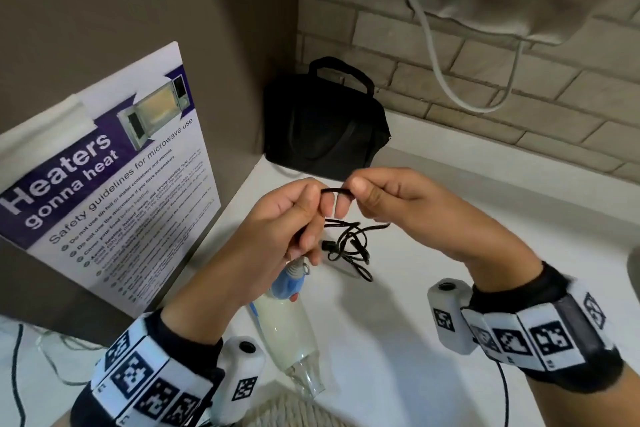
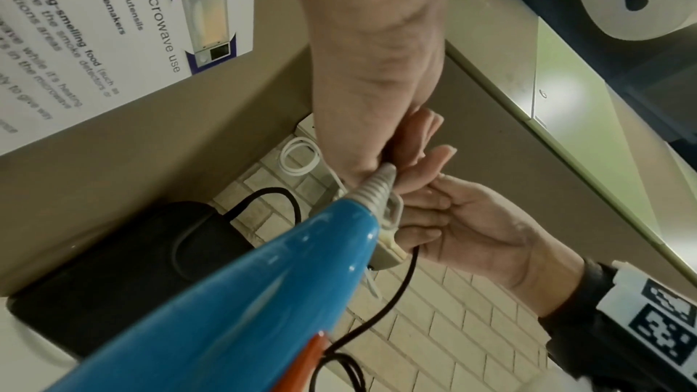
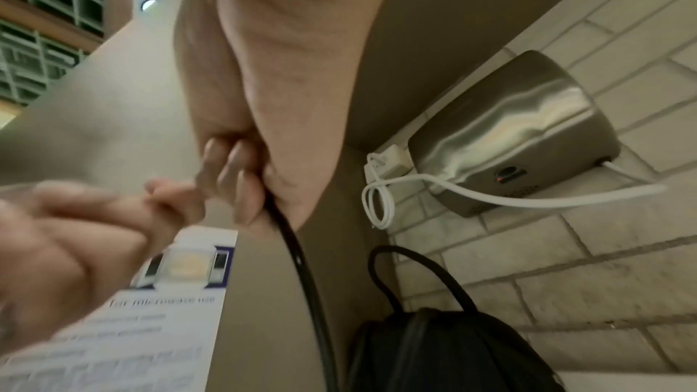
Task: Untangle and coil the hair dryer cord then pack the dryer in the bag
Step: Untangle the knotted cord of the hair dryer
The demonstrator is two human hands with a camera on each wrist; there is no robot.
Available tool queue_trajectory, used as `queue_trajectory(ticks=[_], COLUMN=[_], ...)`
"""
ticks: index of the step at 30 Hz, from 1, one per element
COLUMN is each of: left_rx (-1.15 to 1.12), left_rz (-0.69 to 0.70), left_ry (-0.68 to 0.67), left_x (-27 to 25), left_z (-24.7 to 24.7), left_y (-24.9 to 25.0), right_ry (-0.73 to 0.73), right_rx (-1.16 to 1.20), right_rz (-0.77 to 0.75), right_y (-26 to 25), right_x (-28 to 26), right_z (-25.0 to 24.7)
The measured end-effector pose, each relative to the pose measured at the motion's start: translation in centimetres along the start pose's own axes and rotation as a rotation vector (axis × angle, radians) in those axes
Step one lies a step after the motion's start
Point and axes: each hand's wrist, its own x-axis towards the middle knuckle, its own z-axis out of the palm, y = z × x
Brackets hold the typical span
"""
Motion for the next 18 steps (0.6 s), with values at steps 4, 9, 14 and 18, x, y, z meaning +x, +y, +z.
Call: queue_trajectory(ticks=[4,9,14,18], left_rx=[-0.086,-0.131,-0.148,-0.153], left_rz=[0.001,0.013,0.015,0.029], left_ry=[0.024,0.061,0.094,0.118], left_x=[-0.3,-0.5,-0.7,-0.6], left_z=[-0.3,-0.8,-0.9,-1.0], left_y=[-0.4,-0.5,-0.6,-0.7], right_ry=[0.080,0.150,0.174,0.177], right_rx=[-0.019,-0.064,-0.110,-0.141], right_rz=[0.011,0.104,0.190,0.233], right_y=[3.5,9.3,13.5,15.9], right_x=[0.6,0.9,0.9,0.6], right_z=[0.4,0.7,0.6,0.8])
